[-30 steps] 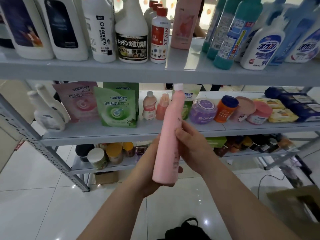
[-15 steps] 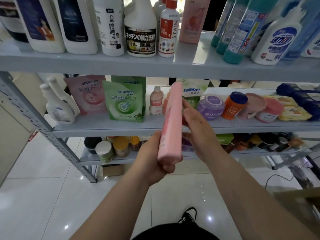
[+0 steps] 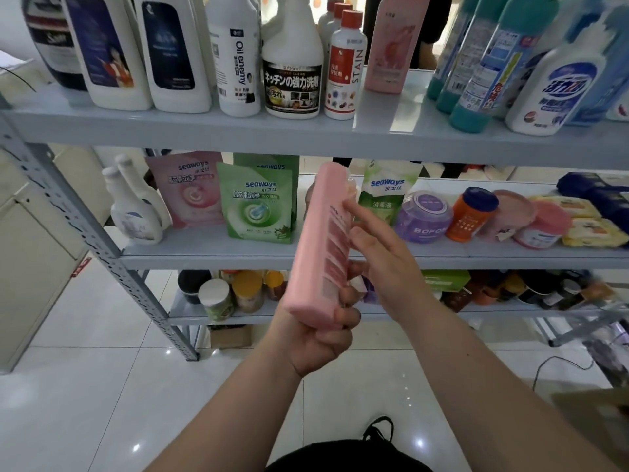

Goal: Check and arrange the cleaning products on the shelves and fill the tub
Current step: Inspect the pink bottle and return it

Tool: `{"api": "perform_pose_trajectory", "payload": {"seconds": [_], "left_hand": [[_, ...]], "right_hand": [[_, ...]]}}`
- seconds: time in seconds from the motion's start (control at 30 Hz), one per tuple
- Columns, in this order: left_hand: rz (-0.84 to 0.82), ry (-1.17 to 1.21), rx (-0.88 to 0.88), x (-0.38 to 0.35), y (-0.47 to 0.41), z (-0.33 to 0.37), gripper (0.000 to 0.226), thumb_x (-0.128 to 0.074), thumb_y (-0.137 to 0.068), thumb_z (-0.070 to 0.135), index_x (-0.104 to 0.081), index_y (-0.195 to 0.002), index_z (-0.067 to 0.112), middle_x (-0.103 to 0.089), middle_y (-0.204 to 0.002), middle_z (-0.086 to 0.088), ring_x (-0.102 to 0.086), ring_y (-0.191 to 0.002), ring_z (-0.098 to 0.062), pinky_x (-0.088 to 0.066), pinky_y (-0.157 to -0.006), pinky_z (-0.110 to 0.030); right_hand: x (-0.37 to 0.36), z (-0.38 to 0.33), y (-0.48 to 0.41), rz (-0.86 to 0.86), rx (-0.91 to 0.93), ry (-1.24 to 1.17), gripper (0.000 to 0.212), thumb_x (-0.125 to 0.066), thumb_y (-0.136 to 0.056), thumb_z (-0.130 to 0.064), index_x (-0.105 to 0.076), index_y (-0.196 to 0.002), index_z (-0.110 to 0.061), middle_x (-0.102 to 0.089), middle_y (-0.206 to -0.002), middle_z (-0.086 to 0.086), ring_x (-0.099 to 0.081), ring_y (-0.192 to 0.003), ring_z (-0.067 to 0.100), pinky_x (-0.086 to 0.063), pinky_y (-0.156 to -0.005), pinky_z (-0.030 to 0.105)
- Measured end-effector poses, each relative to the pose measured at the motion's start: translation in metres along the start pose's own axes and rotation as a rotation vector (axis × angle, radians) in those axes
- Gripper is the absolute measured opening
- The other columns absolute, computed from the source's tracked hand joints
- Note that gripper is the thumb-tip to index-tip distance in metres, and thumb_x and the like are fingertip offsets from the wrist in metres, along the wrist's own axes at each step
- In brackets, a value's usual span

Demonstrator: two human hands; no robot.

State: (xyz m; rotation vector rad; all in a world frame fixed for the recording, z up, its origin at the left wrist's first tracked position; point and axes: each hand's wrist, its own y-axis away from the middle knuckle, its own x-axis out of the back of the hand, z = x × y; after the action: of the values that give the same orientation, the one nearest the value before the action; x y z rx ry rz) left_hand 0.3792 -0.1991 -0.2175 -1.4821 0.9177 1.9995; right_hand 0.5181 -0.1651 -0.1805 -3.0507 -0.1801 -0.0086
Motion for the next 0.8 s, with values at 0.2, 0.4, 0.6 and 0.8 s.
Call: {"api": "perform_pose_trajectory", "payload": {"seconds": [0.2,0.4,0.6,0.8], "left_hand": [[0.739,-0.829,-0.676,-0.010,-0.003,0.002,0.022,-0.044,-0.106,0.041,-0.058,-0.107,0.024,-0.069,-0.095,-0.008,-0.064,-0.068,-0.023,-0.044,-0.042,-0.027],[0.453,-1.338,-0.773,-0.014,0.005,-0.009,0.044,-0.060,-0.091,0.043,-0.055,-0.134,0.034,-0.047,-0.127,0.006,-0.059,-0.113,-0.007,-0.061,-0.086,-0.042],[0.357,-1.848,-0.692,-0.023,0.012,-0.022,0.063,-0.060,-0.097,0.040,-0.037,-0.155,0.032,-0.022,-0.138,0.027,-0.028,-0.137,-0.008,-0.048,-0.107,-0.032],[0.462,-1.618,-0.709,-0.026,0.007,-0.011,0.057,-0.073,-0.088,0.036,-0.043,-0.137,0.032,-0.042,-0.131,0.014,-0.052,-0.115,0.001,-0.057,-0.092,-0.029]], "right_hand": [[-0.006,0.004,0.006,-0.019,-0.116,0.003,0.031,-0.053,-0.106,-0.034,-0.057,-0.131,-0.051,-0.072,-0.119,-0.019,-0.072,-0.106,0.007,-0.061,-0.090,0.036],[-0.017,0.020,0.000,0.091,-0.429,-0.484,0.051,-0.046,-0.102,-0.059,-0.065,-0.117,-0.015,-0.070,-0.089,0.002,-0.068,-0.079,0.016,-0.053,-0.072,0.034],[0.000,0.037,0.007,0.070,-0.478,-0.803,0.072,-0.055,-0.084,-0.062,-0.059,-0.135,-0.012,-0.071,-0.105,0.013,-0.068,-0.100,0.031,-0.052,-0.089,0.047],[-0.002,0.034,0.003,0.080,-0.394,-0.719,0.068,-0.047,-0.094,-0.063,-0.056,-0.132,-0.008,-0.073,-0.098,0.012,-0.073,-0.090,0.026,-0.061,-0.071,0.042]]}}
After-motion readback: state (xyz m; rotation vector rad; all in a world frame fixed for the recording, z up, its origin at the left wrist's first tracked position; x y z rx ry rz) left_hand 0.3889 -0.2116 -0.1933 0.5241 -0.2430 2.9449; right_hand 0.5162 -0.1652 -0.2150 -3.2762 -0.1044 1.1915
